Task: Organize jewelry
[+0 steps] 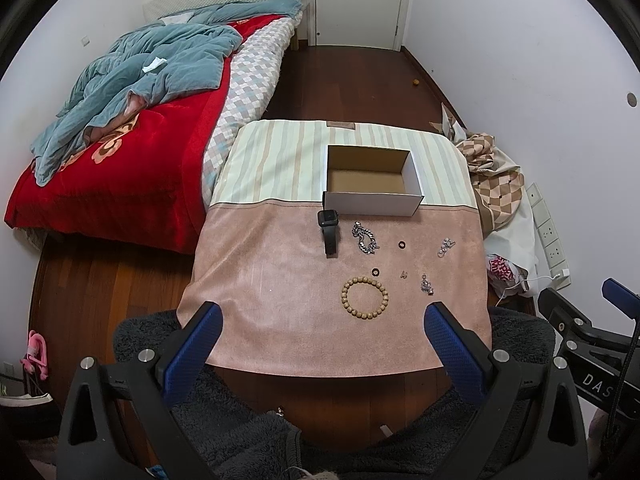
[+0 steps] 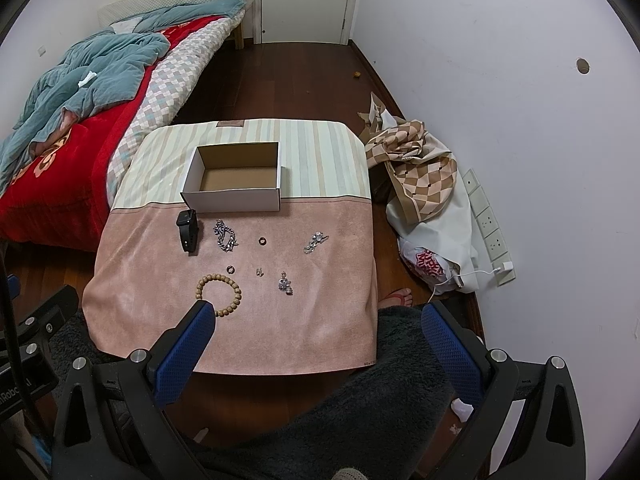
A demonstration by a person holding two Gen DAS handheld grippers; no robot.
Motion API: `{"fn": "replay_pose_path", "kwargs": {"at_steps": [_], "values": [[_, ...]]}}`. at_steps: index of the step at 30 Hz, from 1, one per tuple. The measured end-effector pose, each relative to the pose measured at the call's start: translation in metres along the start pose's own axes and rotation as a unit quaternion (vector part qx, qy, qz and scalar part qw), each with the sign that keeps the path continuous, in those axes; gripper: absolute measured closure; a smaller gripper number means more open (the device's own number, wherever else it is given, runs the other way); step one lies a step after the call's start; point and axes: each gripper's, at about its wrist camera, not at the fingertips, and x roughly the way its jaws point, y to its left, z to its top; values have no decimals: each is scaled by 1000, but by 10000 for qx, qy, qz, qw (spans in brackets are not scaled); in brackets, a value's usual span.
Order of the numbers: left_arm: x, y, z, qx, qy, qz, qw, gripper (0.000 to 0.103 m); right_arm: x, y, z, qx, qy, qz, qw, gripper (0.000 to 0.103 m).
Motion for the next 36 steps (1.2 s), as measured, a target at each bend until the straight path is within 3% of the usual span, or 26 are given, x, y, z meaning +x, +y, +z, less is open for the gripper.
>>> {"fn": "replay_pose_path", "kwargs": {"at_steps": [36], "values": [[-2, 1, -3, 2, 18, -11, 10000, 0, 1, 3, -1, -10, 8, -12, 10000, 0]]}}
